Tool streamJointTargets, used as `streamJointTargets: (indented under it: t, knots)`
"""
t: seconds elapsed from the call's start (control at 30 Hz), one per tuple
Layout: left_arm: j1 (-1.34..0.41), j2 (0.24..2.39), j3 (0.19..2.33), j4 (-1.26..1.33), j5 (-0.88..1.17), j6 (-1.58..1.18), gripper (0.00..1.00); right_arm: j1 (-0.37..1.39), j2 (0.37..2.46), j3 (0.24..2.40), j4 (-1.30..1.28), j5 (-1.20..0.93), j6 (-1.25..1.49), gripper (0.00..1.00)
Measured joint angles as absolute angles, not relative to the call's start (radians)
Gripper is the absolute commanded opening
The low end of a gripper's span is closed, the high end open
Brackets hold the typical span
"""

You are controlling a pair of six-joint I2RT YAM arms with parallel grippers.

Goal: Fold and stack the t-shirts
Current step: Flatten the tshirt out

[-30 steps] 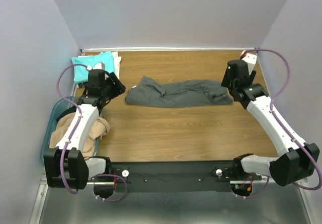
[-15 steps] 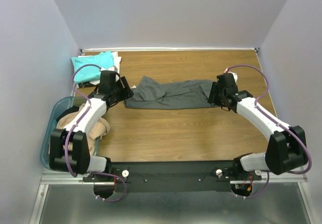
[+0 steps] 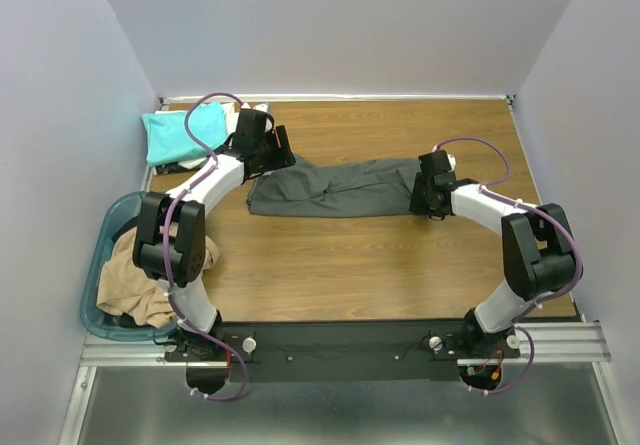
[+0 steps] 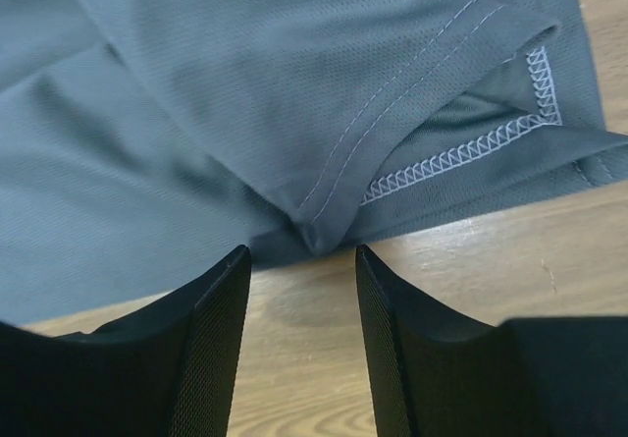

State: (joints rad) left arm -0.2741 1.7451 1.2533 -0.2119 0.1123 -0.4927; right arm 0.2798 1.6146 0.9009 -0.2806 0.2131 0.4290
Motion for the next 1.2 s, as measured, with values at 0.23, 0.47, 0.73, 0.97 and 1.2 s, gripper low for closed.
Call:
streamJointTargets:
  t: [0.23, 0.47, 0.73, 0.97, 1.2]
  knots:
    - [-0.277, 1.753, 1.274, -0.226, 0.113, -0.471, 0.70, 0.271, 1.656, 0.912, -0.260, 0.212, 0.429, 0.48]
    - [-0.281, 1.803, 1.289, -0.225, 0.113, -0.439, 0.70, 0.268, 1.656, 0.920, -0.253, 0.213, 0.424, 0.46]
    - [-0.299, 1.888, 1.295, -0.226, 0.113, -0.421, 0.70, 0.266, 1.656, 0.932, -0.247, 0.213, 0.417, 0.44]
    - [-0.307, 1.940, 1.322, -0.223, 0.114, -0.409, 0.70, 0.266, 1.655, 0.941, -0.247, 0.217, 0.412, 0.44]
    - [-0.314, 1.976, 1.328, -0.221, 0.113, -0.403, 0.67, 0.266, 1.651, 0.942, -0.247, 0.228, 0.410, 0.44]
